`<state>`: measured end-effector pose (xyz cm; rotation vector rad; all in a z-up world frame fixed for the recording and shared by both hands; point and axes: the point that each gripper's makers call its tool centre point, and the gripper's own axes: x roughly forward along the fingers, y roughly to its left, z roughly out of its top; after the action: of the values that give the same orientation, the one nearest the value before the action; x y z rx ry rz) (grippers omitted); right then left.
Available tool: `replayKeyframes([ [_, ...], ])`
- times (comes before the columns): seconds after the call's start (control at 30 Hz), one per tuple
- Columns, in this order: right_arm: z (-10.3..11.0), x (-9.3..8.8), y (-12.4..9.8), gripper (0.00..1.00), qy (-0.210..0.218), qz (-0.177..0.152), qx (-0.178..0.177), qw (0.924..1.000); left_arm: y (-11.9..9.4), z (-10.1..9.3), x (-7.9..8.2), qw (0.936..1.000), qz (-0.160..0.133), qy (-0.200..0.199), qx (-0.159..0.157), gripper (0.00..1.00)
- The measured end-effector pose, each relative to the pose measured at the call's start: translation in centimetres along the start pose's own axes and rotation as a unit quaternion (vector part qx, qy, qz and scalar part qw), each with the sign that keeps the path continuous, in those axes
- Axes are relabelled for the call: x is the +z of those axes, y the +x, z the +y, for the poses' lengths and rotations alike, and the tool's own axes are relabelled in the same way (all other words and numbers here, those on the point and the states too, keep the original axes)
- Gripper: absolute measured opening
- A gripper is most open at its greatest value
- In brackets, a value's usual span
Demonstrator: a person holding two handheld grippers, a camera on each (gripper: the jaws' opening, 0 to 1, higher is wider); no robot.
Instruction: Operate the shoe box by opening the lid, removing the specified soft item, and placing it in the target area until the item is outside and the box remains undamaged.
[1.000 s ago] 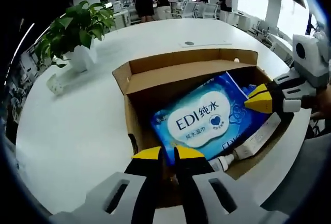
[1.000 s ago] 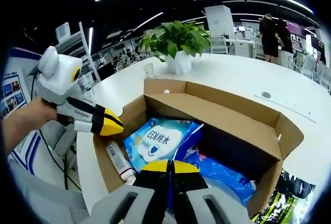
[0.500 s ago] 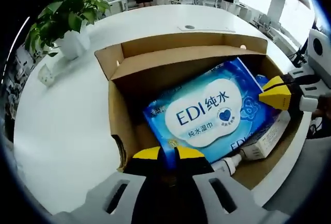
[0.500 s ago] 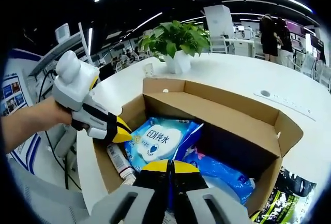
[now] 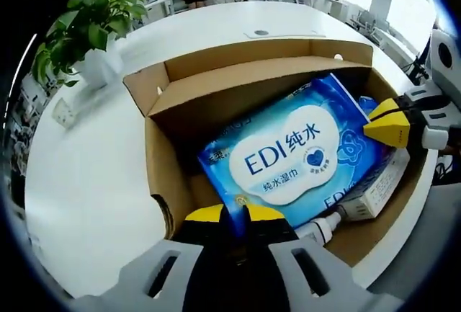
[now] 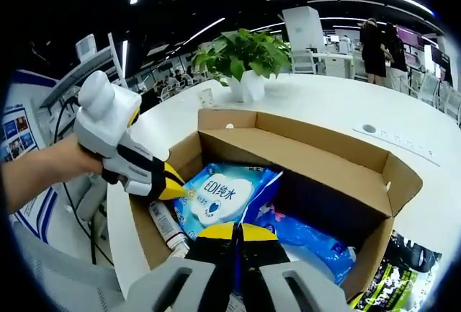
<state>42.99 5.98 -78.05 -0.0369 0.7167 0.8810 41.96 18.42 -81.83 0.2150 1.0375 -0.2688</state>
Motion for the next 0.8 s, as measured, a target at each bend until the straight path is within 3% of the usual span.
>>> replayKeyframes([
  [0.13,0.0,0.0,0.0,0.00,-0.001,0.000,0.000,1.0000,0.2,0.1,0.0,0.9999,0.005,0.009,0.006,0.08],
  [0.17,0.0,0.0,0.0,0.00,0.001,-0.001,0.000,1.0000,0.6,0.2,-0.1,0.9995,0.010,0.029,0.009,0.06],
  [0.33,-0.1,0.0,0.0,0.00,0.004,-0.003,-0.001,1.0000,0.7,0.2,-0.2,0.9995,0.012,0.028,0.011,0.02],
  [0.8,0.0,0.2,-0.2,0.00,-0.006,-0.012,-0.004,0.9999,-0.3,0.4,0.2,0.9998,-0.016,-0.009,0.002,0.00],
])
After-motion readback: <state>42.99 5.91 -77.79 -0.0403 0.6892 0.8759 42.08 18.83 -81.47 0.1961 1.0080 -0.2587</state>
